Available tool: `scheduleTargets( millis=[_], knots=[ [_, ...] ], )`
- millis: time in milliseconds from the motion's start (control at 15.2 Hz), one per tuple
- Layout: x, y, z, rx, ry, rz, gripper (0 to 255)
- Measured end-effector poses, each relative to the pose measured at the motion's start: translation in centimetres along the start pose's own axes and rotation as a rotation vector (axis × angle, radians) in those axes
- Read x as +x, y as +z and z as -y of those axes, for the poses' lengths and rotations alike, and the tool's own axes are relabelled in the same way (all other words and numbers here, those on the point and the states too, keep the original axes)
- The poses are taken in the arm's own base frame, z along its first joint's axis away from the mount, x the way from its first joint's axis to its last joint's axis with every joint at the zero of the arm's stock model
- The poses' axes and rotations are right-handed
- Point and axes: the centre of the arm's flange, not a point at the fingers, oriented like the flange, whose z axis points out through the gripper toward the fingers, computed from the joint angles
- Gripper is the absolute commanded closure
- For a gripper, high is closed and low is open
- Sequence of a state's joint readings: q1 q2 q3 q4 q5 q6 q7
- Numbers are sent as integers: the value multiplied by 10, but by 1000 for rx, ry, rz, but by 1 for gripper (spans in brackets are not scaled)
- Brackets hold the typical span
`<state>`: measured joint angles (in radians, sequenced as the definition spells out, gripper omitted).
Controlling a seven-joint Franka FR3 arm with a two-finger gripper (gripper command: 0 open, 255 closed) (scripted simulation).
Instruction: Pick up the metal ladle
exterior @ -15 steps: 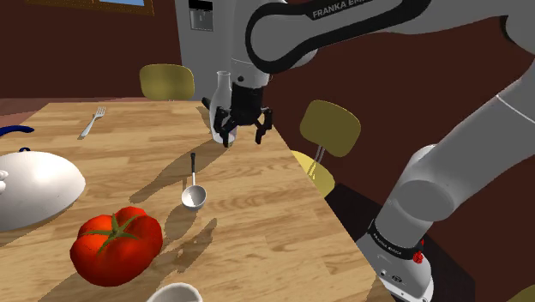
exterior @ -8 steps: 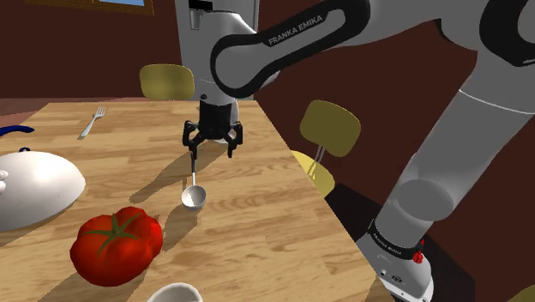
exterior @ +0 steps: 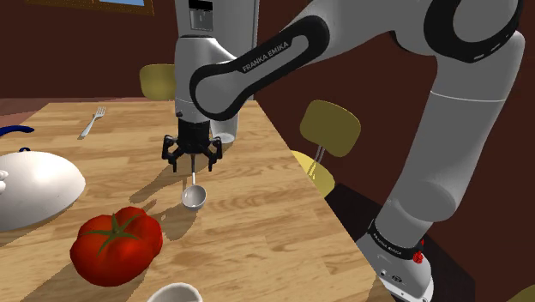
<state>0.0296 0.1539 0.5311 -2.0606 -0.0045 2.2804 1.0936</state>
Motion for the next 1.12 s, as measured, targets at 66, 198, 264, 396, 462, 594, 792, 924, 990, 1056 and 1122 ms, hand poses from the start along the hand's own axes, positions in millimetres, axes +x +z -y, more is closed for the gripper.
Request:
scheduleTargets(
  millis=[66, 198, 264, 396, 462, 594, 792, 924, 990, 1056, 1122],
  knots=[
    [1, 5, 0, 0, 1, 0, 0],
    [1, 17, -1, 0, 1, 0, 0],
    [1, 20, -2, 0, 1, 0, 0],
    [1, 24, -2, 0, 1, 0, 255],
    [1, 24, -2, 1, 1, 0, 255],
    [2, 25, -2, 1, 1, 0, 255],
    [1, 25, -2, 1, 1, 0, 255],
    [1, 25, -2, 1, 0, 0, 255],
    [1, 24, -2, 1, 1, 0, 255],
    [1, 22, -1, 1, 1, 0, 255],
    [1, 18, -1, 1, 1, 0, 255]
  ],
)
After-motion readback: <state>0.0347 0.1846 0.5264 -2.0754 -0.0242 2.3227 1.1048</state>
